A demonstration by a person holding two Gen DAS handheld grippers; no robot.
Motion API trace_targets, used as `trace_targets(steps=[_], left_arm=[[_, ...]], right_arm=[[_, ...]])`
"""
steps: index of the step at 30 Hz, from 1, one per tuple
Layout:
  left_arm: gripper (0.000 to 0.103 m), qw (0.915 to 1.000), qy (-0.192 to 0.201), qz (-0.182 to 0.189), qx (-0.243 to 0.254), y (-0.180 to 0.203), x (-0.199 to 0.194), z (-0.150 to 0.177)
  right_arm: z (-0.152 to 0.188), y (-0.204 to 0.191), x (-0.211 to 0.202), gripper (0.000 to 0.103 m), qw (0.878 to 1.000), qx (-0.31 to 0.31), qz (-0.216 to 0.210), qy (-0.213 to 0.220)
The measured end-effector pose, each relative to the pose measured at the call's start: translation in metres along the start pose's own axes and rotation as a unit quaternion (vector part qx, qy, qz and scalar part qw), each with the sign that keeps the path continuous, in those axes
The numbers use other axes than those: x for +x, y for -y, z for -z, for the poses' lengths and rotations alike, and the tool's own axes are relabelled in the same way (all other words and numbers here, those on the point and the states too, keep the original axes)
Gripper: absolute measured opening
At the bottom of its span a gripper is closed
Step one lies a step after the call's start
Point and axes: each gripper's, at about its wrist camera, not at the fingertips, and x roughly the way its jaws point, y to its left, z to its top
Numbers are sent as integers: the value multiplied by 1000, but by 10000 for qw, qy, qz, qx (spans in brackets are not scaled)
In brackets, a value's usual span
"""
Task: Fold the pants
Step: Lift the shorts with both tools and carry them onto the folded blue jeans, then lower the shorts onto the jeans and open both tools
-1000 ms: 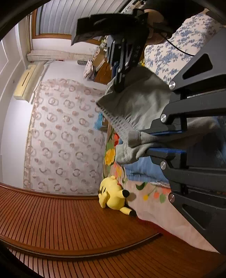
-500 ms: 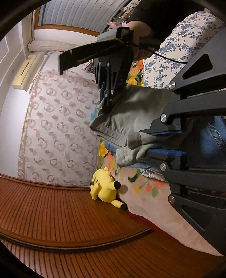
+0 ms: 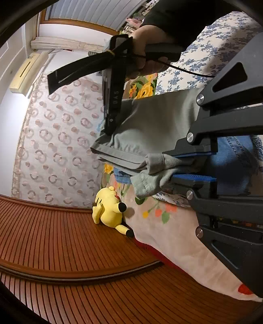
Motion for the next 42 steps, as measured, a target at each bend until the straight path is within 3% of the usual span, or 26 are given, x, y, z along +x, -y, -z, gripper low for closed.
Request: trace_targets(steps=[6,14,20,30,34,39,42], left_arm=[[14,10000,-62,-28,-51,-7,4,3],[22,9997,-192,-135,6,-9,12,-1],[26,9995,-269,-179,-3,-9,14,0],[29,9984,-325,-379,253,-1,1,-3],[45,9986,-221,-380,281,3,-10,-2],[47,9985,-170,-328,414,11,-24,-1],[68,9982,-143,-337,471,14,-30,2]], right_arm=[[3,4,-7,36,9999,73,75,55],[22,5,-16,37,9996,207,-191,-79],[31,20,4,37,9981,443,-230,-363],[24,14,-28,44,9985,503,-185,-109],[38,6,-49,47,9983,564,-125,33],[54,-7,-74,47,9981,603,-22,89],[62,-14,-90,48,9977,648,56,172]])
